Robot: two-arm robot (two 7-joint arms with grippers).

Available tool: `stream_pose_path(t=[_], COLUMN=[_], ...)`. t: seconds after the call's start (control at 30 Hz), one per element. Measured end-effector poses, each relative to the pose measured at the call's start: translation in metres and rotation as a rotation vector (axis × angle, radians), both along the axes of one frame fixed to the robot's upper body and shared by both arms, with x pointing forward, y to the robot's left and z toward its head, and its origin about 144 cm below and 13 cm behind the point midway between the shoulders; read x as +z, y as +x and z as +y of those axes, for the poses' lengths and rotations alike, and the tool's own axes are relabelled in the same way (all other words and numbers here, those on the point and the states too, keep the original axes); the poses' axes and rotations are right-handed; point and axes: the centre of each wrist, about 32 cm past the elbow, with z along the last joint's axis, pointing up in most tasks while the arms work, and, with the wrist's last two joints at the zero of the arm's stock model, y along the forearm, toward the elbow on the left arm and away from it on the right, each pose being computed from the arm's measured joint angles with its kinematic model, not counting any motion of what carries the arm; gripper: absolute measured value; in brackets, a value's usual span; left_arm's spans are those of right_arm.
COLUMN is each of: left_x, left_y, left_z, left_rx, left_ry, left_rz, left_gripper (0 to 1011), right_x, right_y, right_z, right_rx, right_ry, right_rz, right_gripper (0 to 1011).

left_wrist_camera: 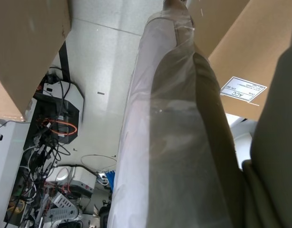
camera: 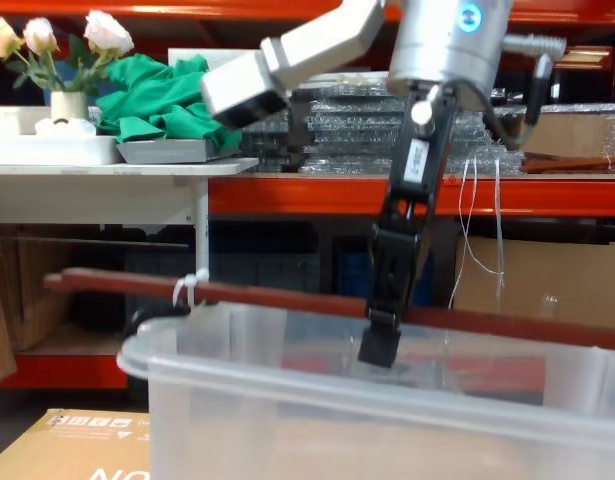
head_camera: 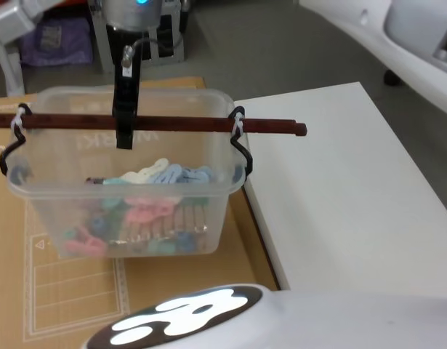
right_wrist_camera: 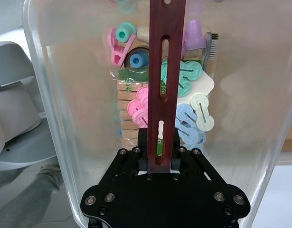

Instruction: Use one hand to grasp the basket and place it at the designated location.

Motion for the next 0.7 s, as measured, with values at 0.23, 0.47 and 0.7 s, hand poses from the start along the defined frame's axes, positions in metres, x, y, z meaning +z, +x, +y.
stream_pose_path(t=[0.23,0.47,0.7], left_x=[0.000,0.000,0.000], left_y=[0.000,0.000,0.000], left_z=[0.000,0.000,0.000], left_rx=[0.000,0.000,0.000], left_ry=[0.000,0.000,0.000], left_rz=[0.000,0.000,0.000], left_gripper=[0,0,0], right_x=[-0.012,-0.014,-0.018], right_y=[0.004,0.007,0.008], right_z=[0.000,-0.008,-0.017], right_rx=[0.042,0.047,0.040], right_ry=[-0.022,-0.024,-0.010], right_rz=[0.010,0.012,0.030], right_gripper=[239,239,239])
